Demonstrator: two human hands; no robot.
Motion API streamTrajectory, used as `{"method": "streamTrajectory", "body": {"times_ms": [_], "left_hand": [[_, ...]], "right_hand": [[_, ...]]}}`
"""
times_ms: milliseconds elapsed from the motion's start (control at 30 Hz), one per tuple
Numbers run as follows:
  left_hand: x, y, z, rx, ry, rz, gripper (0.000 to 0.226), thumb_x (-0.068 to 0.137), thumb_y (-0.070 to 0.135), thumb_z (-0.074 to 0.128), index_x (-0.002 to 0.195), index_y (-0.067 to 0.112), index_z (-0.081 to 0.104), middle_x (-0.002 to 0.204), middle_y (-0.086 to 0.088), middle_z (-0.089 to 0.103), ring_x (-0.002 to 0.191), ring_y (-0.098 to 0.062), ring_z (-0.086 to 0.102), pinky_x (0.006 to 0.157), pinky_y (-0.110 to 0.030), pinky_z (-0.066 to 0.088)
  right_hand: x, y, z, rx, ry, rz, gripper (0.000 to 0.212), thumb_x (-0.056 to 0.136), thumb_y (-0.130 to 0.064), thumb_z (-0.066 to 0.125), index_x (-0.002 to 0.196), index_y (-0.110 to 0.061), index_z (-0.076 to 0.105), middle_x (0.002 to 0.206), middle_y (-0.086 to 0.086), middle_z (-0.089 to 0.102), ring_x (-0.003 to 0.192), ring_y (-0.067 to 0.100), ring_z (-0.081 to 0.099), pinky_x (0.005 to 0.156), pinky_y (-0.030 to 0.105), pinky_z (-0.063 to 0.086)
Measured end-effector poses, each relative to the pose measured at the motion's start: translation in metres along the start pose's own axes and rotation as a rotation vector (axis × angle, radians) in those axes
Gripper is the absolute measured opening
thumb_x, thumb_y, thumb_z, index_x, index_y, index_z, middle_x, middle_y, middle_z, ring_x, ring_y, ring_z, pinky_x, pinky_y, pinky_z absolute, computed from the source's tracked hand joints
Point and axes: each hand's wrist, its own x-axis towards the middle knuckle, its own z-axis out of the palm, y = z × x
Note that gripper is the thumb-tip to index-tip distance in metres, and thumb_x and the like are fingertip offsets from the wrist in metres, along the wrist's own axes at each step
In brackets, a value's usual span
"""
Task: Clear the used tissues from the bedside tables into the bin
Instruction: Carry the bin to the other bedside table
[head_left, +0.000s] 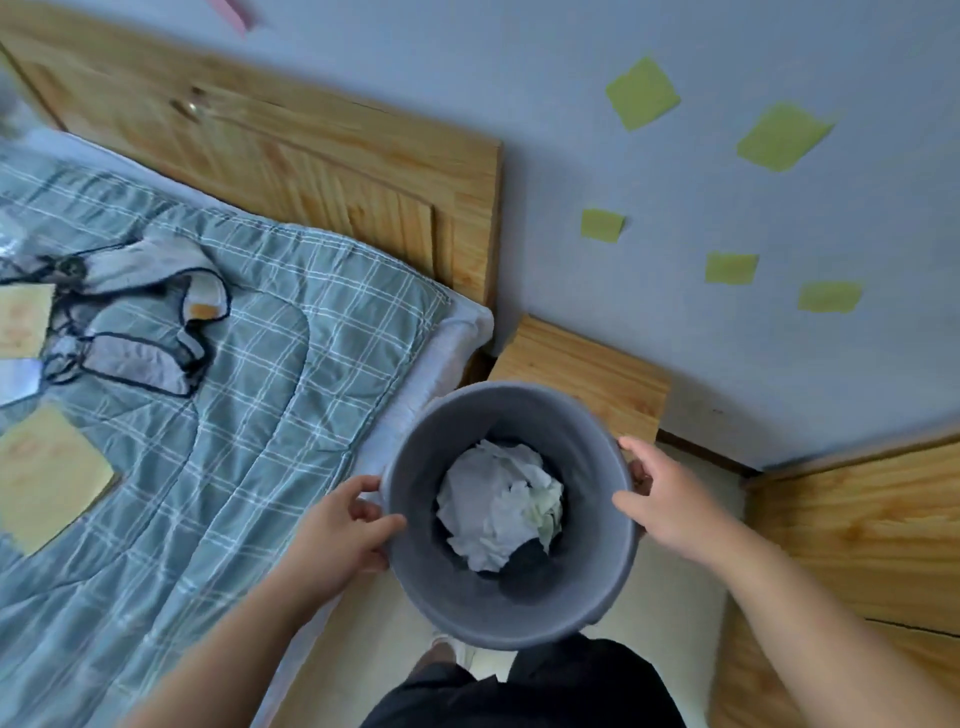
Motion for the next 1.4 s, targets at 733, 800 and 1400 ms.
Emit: {"method": "streamTrajectory", "body": {"times_ms": [733, 800, 1400], "left_hand": [[-0.31, -0.174, 0.113, -0.729, 0.987, -0.229, 0.035, 0.092, 0.0, 0.073, 0.118, 0.024, 0.068, 0.095, -0.019, 0.073, 0.077, -0.032, 0.076, 0.069, -0.052, 0.065], [-0.34, -0.203, 0.129, -0.808, 1.059, -0.252, 0.033, 0.092, -0.004, 0.072, 0.115, 0.019, 0.068, 0.091, -0.022, 0.067, 0.07, -0.023, 0.072, 0.064, -0.048, 0.063], [-0.594, -0.391, 0.236, -1.224, 1.554, -0.453, 0.028, 0.093, 0.008, 0.075, 0.113, 0.027, 0.069, 0.114, 0.0, 0.078, 0.085, -0.021, 0.081, 0.064, -0.037, 0.066]], "right_hand": [[-0.068, -0.161, 0.16, -0.605, -0.821, -0.899, 0.058, 0.079, -0.045, 0.045, 0.118, -0.086, 0.032, 0.112, -0.063, 0.048, 0.104, -0.033, 0.05, 0.073, 0.007, 0.044], [-0.097, -0.161, 0.196, -0.656, -0.887, -0.957, 0.057, 0.079, -0.046, 0.044, 0.121, -0.083, 0.034, 0.115, -0.059, 0.051, 0.105, -0.03, 0.052, 0.076, 0.01, 0.045], [-0.413, -0.132, 0.454, -0.884, -1.396, -1.213, 0.045, 0.086, -0.044, 0.049, 0.119, -0.075, 0.047, 0.112, -0.042, 0.064, 0.1, -0.017, 0.062, 0.075, 0.019, 0.051]]}}
